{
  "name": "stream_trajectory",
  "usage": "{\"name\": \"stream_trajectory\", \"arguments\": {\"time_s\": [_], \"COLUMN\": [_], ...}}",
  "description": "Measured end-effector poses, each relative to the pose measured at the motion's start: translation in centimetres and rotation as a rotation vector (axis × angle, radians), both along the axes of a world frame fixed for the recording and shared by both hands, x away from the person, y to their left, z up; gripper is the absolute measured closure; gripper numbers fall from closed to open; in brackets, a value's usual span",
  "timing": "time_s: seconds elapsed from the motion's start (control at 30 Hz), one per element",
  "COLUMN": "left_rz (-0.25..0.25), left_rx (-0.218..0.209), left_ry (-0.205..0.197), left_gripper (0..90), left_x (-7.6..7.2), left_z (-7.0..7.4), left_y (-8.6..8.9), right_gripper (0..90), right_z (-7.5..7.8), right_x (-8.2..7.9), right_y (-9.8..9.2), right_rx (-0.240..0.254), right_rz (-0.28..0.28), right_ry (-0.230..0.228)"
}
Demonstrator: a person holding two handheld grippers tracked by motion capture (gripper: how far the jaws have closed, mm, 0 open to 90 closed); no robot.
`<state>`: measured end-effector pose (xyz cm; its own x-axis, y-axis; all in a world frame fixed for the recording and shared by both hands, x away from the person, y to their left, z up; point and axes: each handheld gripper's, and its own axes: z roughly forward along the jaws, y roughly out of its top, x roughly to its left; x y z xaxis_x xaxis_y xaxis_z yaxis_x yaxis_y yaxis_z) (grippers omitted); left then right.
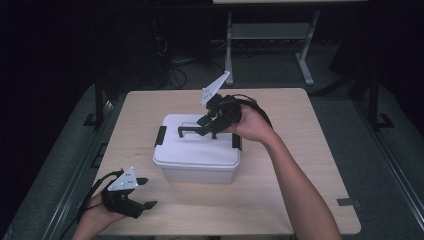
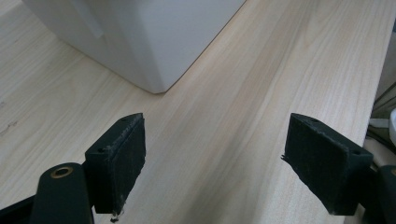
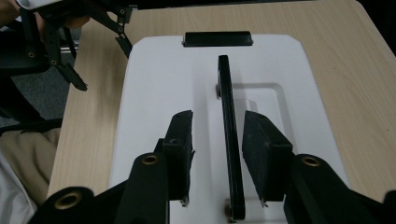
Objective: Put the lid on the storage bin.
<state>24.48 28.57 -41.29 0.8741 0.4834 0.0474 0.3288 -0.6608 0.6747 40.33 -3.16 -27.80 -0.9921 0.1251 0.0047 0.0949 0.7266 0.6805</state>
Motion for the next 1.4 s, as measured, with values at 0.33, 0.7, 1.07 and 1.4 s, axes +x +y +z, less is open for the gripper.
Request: {"name": "stream_trajectory", "arguments": {"time_s": [0.33, 0.7, 1.07, 1.4], "left_rz": [0.003, 0.004, 0.013, 0.004], "left_rx": [-0.003, 0.0, -0.007, 0.001], "left_ry": [0.007, 0.009, 0.011, 0.018], "left_gripper": [20.4, 20.4, 20.4, 20.4], "left_x": [-0.1, 0.0, 0.1, 0.1], "left_z": [0.0, -0.1, -0.1, -0.2], "left_y": [-0.1, 0.0, 0.2, 0.0], "right_gripper": [62.5, 58.0, 51.4, 44.1], "right_z": [0.4, 0.5, 0.9, 1.1], "right_x": [-0.5, -0.7, -0.9, -1.1], "right_y": [-1.4, -2.9, -4.3, -5.7], "right_rx": [0.002, 0.004, 0.005, 0.005], "right_rz": [-0.021, -0.05, -0.079, -0.116], "right_ry": [-0.005, 0.005, -0.001, -0.002]}}
